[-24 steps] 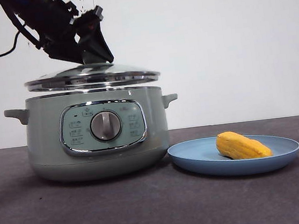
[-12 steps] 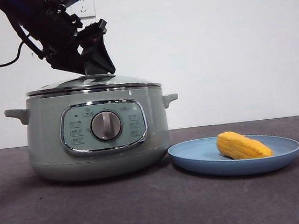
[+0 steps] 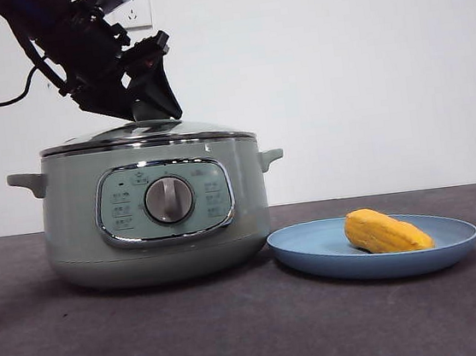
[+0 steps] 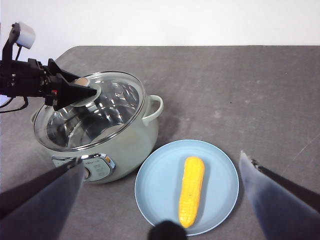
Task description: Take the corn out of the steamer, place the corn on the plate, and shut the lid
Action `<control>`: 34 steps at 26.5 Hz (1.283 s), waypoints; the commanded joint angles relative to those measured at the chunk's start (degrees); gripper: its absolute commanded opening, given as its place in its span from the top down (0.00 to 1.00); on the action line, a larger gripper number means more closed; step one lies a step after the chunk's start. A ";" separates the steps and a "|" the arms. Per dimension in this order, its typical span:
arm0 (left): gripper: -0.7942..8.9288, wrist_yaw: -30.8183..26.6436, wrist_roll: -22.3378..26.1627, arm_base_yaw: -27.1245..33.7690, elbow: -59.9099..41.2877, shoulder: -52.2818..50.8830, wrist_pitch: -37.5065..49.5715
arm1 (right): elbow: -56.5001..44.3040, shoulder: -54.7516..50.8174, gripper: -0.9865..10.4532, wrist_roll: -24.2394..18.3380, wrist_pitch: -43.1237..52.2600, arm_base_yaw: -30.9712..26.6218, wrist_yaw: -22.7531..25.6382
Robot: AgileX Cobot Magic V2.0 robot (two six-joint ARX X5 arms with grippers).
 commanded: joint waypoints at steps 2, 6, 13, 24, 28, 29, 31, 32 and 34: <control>0.92 -0.09 1.11 -0.20 0.55 0.90 -0.46 | -0.33 -0.17 0.44 0.37 0.22 0.13 -0.07; 0.82 -0.07 1.11 -0.20 0.55 0.90 -2.47 | -0.33 -0.17 0.44 0.37 0.24 0.13 -0.07; 0.37 -0.11 1.07 -0.04 0.55 0.76 -3.54 | -0.33 -0.17 0.44 0.37 -0.07 0.13 -0.11; 0.37 -0.11 0.61 -0.04 0.61 -3.80 -4.24 | -0.33 -0.17 0.44 0.17 -1.84 0.13 -0.11; 0.37 -0.07 -0.46 -0.04 0.61 -8.79 -6.64 | -0.33 -0.17 0.44 -0.13 -2.10 0.13 -0.22; 0.37 -0.09 -0.46 -0.04 0.61 -10.23 -7.67 | -0.33 -0.17 0.44 -0.31 -2.25 0.13 -0.39; 0.37 -0.04 -0.79 -0.07 0.61 -13.97 -11.10 | -0.33 -0.17 0.44 -0.61 -2.89 0.13 -1.90; 0.37 0.04 -0.87 -0.11 0.61 -15.76 -13.07 | -0.33 -0.17 0.44 -0.92 -3.17 0.13 -2.82; 0.37 0.31 -1.18 -0.17 0.61 -19.69 -18.08 | -0.33 -0.17 0.44 -1.75 -4.07 0.13 -4.07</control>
